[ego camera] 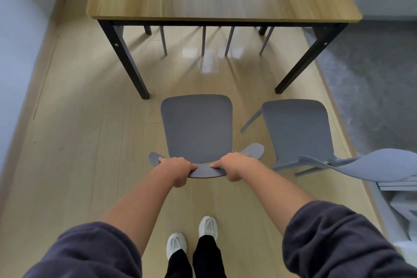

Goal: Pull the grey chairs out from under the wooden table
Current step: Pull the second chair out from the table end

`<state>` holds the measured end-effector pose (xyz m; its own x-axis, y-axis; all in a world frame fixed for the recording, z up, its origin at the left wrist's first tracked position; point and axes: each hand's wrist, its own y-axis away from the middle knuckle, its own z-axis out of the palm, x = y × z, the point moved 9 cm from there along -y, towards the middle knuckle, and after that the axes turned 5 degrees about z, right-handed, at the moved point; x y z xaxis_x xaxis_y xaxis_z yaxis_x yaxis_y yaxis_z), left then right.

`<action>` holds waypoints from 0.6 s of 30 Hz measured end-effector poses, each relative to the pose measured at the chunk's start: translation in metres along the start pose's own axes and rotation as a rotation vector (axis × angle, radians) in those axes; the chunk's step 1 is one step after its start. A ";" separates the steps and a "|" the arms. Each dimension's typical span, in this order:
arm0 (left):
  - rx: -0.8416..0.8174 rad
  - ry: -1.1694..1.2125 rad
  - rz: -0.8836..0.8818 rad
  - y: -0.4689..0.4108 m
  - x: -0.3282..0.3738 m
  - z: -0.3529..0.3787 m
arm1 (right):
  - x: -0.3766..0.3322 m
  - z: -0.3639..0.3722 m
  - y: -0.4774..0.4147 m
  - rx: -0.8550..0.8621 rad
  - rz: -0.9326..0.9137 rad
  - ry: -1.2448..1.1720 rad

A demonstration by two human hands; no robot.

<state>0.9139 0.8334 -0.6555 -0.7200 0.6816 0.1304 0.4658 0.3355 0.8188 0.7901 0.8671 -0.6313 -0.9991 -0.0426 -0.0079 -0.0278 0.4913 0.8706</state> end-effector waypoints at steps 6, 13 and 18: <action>-0.007 -0.042 0.044 0.014 0.000 0.016 | -0.020 0.014 0.012 0.006 0.008 -0.035; -0.019 -0.078 0.073 0.027 0.004 0.032 | -0.034 0.032 0.024 -0.008 0.028 -0.055; -0.018 -0.089 0.077 0.033 0.010 0.035 | -0.032 0.039 0.025 -0.016 0.046 -0.064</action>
<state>0.9398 0.8741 -0.6467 -0.6338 0.7599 0.1441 0.5081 0.2686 0.8183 0.8199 0.9149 -0.6284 -0.9994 0.0354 0.0013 0.0181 0.4777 0.8783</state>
